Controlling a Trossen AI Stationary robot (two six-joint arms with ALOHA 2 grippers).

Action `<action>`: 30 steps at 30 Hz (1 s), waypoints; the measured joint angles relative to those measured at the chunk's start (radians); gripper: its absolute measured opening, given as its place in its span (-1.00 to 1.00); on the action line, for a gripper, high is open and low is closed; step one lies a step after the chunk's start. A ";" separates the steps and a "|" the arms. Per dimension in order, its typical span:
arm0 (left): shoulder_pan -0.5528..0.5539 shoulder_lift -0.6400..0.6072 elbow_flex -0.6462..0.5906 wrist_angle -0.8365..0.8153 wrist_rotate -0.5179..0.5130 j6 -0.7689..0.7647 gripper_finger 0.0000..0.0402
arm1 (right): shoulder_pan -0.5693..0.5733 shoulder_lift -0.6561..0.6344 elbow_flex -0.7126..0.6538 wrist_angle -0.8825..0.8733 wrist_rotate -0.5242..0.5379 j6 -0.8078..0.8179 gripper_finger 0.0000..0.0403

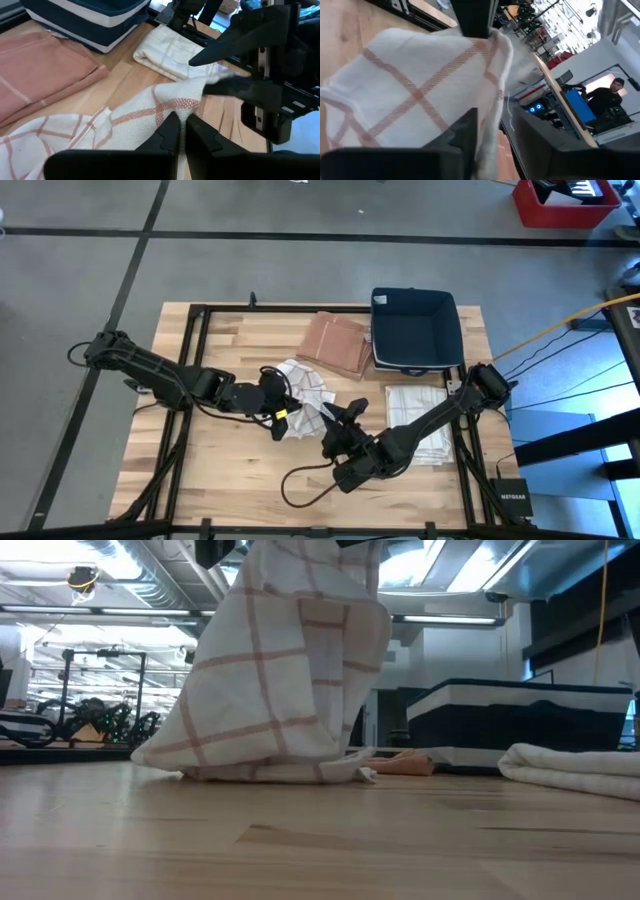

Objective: Fold towel
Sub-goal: Fold the white towel

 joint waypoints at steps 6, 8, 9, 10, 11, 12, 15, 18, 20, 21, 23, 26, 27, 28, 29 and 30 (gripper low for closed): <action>0.000 0.000 0.000 -0.022 0.001 0.090 -0.94 | -0.001 -0.002 0.000 -0.050 -0.043 -0.019 -0.95; -0.003 0.000 0.000 -0.037 0.000 0.195 -0.94 | 0.001 -0.005 0.000 -0.053 -0.051 -0.015 -0.92; -0.006 -0.001 -0.003 -0.047 -0.001 0.224 -0.94 | 0.006 -0.010 0.000 -0.055 -0.066 -0.014 -0.92; -0.009 -0.001 -0.012 -0.063 0.000 0.228 -0.94 | 0.008 -0.017 0.001 -0.061 -0.083 -0.013 -0.93; -0.013 -0.001 -0.023 -0.083 0.001 0.224 -0.94 | 0.012 -0.026 0.004 -0.074 -0.095 -0.013 -0.96; -0.016 0.000 -0.034 -0.098 0.004 0.215 -0.93 | 0.016 -0.035 0.009 -0.089 -0.109 -0.003 -0.97; -0.018 -0.001 -0.067 -0.099 0.003 0.188 -0.88 | 0.019 -0.072 0.014 -0.143 -0.134 0.053 -0.96; -0.004 0.000 -0.080 -0.132 0.000 0.132 -0.73 | 0.016 -0.112 0.014 -0.229 -0.142 0.120 -0.98; 0.004 0.001 -0.079 -0.125 -0.001 0.096 -0.58 | 0.006 -0.128 0.018 -0.293 -0.142 0.168 -0.98; 0.008 -0.001 -0.077 -0.133 -0.003 0.083 -0.50 | 0.004 -0.132 0.017 -0.349 -0.143 0.197 -0.98; 0.011 -0.001 -0.077 -0.146 -0.003 0.041 -0.35 | -0.010 -0.142 0.016 -0.471 -0.133 0.277 -0.98; 0.009 0.007 -0.078 -0.108 0.020 -0.011 -0.17 | -0.044 -0.163 0.016 -0.663 -0.125 0.471 -0.98; 0.006 0.013 -0.078 -0.077 0.029 -0.010 -0.14 | -0.056 -0.165 0.016 -0.712 -0.130 0.525 -0.98; 0.005 0.026 -0.077 -0.036 0.033 -0.005 -0.11 | -0.065 -0.164 0.015 -0.754 -0.139 0.564 -0.98; 0.001 0.043 -0.076 0.006 0.034 0.003 -0.09 | -0.073 -0.163 0.009 -0.772 -0.149 0.586 -0.98; -0.006 0.068 -0.076 0.037 0.035 0.003 -0.08 | -0.080 -0.161 0.000 -0.778 -0.156 0.590 -0.98</action>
